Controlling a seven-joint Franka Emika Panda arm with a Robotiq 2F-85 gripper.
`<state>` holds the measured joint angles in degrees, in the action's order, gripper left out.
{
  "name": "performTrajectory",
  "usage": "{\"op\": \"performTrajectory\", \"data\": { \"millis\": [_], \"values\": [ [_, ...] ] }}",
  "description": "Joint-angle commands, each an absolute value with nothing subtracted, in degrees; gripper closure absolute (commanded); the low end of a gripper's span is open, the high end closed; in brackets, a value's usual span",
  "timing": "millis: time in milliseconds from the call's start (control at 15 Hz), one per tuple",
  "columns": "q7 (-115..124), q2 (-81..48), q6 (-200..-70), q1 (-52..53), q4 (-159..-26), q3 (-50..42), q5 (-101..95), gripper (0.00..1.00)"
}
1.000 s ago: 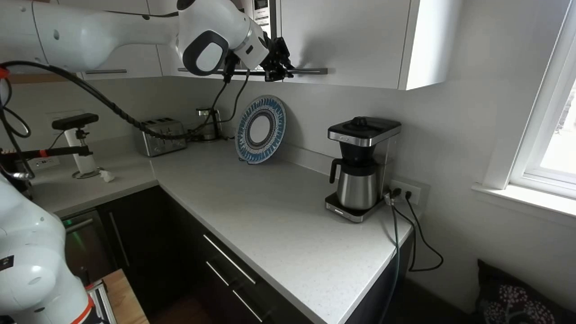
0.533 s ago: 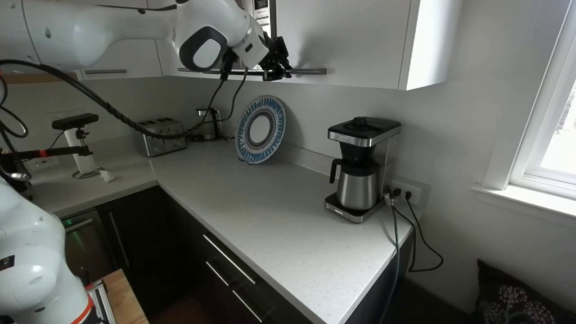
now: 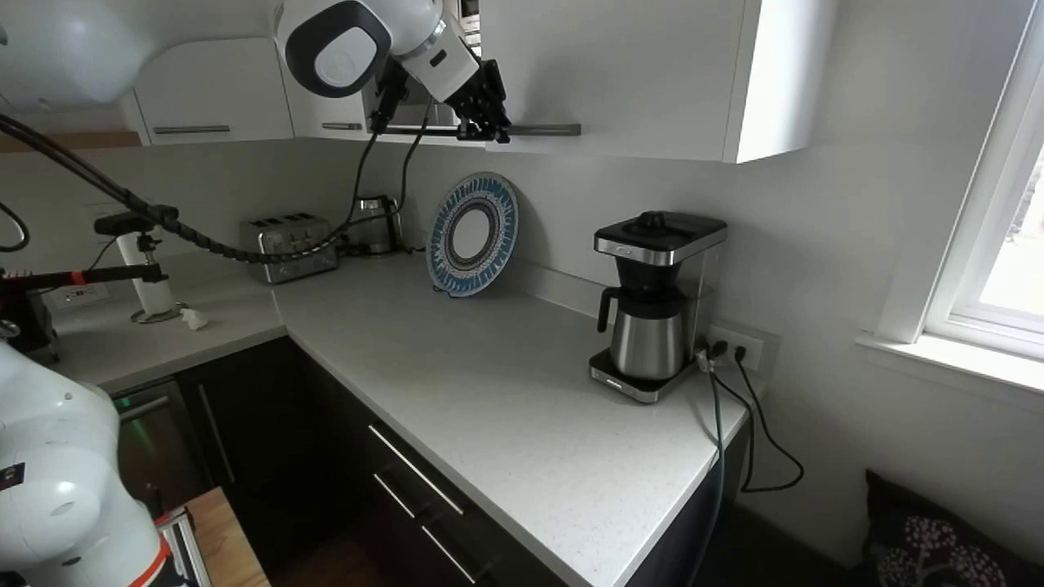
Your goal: Open the upper cabinet door on the right
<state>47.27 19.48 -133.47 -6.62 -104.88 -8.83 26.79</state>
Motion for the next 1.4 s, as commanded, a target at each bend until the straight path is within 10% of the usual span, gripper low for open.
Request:
{"op": "performTrajectory", "data": {
  "millis": [0, 1333],
  "values": [
    [39.6, 21.6, -126.8, -7.6, -105.3, -11.9, 26.0, 0.95],
    [28.6, 24.4, -111.6, -10.3, -102.3, -16.1, 28.8, 0.8]
  ]
}}
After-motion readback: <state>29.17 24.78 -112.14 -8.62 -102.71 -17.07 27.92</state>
